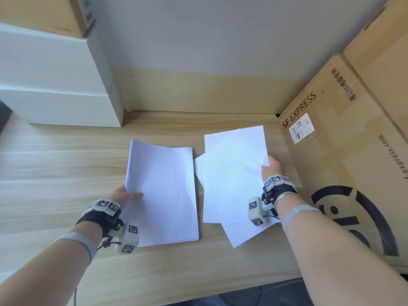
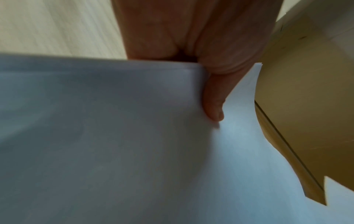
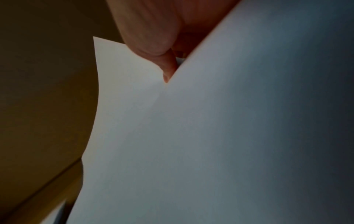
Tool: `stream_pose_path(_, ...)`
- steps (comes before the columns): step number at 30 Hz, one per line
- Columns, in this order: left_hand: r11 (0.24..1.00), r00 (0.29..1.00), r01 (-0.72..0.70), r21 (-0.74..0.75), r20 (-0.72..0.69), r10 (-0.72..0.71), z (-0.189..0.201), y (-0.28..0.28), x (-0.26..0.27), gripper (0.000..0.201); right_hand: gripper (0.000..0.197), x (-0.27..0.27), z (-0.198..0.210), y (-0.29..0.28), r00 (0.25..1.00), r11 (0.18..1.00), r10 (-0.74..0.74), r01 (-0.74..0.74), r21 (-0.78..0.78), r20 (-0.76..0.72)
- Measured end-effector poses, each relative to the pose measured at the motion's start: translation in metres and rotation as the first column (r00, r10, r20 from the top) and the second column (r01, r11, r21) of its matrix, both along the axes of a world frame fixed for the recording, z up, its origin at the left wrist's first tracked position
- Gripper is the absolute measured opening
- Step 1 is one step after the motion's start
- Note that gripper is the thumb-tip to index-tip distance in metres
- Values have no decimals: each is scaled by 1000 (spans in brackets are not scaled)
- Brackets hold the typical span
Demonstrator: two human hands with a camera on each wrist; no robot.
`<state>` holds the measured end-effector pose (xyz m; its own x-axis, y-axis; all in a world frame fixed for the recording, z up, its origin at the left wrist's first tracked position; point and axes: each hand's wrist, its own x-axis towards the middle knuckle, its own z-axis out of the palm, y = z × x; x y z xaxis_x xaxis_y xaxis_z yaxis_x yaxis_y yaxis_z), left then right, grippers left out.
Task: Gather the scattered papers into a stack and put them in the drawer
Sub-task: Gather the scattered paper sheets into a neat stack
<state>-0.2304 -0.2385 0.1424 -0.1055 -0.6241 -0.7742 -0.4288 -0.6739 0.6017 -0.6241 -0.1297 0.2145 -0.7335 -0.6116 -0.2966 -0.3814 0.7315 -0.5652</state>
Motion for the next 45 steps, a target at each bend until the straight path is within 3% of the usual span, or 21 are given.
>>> stream_pose_path(7, 1000, 1000, -10, 19, -3, 10, -1, 1, -1, 43, 39, 6, 3, -13, 995, 993, -77, 83, -85, 70)
stream_pose_path(14, 999, 997, -45, 30, -63, 47, -3, 4, -12, 44, 48, 81, -41, -38, 961, 995, 93, -101, 16, 259)
stream_pose_path(17, 998, 993, -58, 30, -105, 61, -3, 5, -15, 41, 80, 111, -46, -43, 900, 977, 197, -214, -1, 388)
stream_pose_path(20, 999, 993, -30, 20, -109, 32, 2, 5, -17, 39, 99, 132, -44, -46, 893, 958, 250, -285, 41, 375)
stream_pose_path(26, 998, 995, 61, 19, -76, -59, 5, 5, -22, 44, 102, 156, -59, -48, 816, 901, 390, -434, 8, 428)
stream_pose_path(29, 997, 996, 65, -28, -65, -67, 5, 5, -22, 44, 102, 151, -63, -49, 841, 923, 348, -385, 6, 414)
stream_pose_path(31, 996, 995, 44, -73, -91, -51, 9, 5, -24, 42, 104, 143, -67, -49, 863, 969, 231, -248, -21, 450)
stream_pose_path(32, 996, 992, 34, -88, -114, -44, 14, 5, -26, 39, 101, 138, -67, -48, 863, 985, 166, -170, -34, 478)
stream_pose_path(34, 992, 984, 26, -121, -172, -47, 28, 2, -31, 31, 70, 132, -54, -49, 850, 994, 99, -62, -90, 518)
stream_pose_path(36, 983, 971, 16, -183, -230, -58, 44, -5, -39, 25, 38, 125, -30, -54, 857, 983, 125, -40, -177, 499)
stream_pose_path(37, 976, 969, -3, -217, -242, -51, 50, -11, -43, 24, 33, 120, -18, -57, 865, 971, 152, -41, -236, 478)
stream_pose_path(41, 949, 969, -70, -306, -248, -9, 84, -31, -58, 20, 35, 111, 33, -72, 873, 918, 217, -31, -395, 436)
stream_pose_path(45, 925, 963, -71, -374, -267, -34, 106, -42, -66, 18, 34, 108, 67, -76, 889, 908, 218, -34, -418, 403)
